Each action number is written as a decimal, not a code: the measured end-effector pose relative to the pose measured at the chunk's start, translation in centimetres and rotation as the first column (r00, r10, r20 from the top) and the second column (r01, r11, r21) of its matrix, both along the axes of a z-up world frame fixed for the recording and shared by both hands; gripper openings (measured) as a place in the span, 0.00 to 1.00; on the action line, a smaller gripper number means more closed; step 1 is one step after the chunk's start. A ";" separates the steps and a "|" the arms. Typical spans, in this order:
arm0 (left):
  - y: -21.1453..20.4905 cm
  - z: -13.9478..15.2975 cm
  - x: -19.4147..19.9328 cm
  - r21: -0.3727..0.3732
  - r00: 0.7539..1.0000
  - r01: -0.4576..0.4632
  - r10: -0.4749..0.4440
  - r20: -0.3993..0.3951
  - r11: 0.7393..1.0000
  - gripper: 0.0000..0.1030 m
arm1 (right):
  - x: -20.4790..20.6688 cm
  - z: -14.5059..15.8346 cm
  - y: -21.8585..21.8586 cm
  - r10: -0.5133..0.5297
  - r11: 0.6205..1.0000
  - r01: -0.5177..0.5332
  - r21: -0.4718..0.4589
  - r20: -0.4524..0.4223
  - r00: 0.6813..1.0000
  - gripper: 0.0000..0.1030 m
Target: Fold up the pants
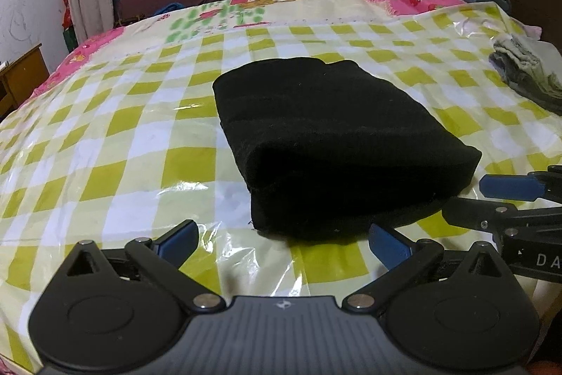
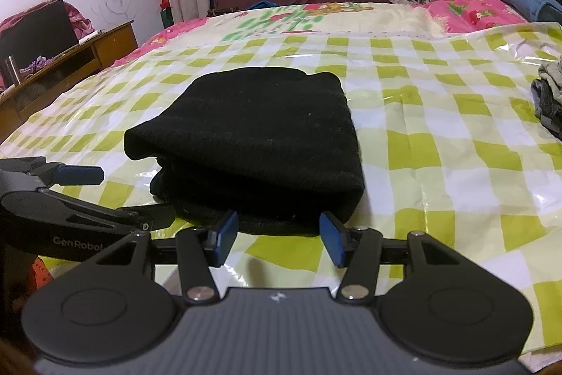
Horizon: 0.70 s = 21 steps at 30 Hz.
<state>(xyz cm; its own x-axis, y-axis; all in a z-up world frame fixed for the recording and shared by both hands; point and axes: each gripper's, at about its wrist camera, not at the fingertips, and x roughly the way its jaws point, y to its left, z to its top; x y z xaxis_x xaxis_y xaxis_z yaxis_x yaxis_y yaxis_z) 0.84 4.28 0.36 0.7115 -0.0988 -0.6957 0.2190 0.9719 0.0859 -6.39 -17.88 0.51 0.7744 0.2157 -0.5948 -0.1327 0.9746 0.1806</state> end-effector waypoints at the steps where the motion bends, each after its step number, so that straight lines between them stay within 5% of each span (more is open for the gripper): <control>1: 0.0 0.0 0.0 0.001 1.000 0.001 -0.001 0.002 1.000 1.00 | 0.0 0.0 0.0 0.001 1.000 -0.001 -0.001 -0.001 1.000 0.52; 21: -0.6 0.2 -0.3 0.046 1.000 0.013 -0.014 0.012 0.999 1.00 | 0.1 -0.3 0.2 0.015 1.000 -0.015 -0.003 -0.014 1.000 0.52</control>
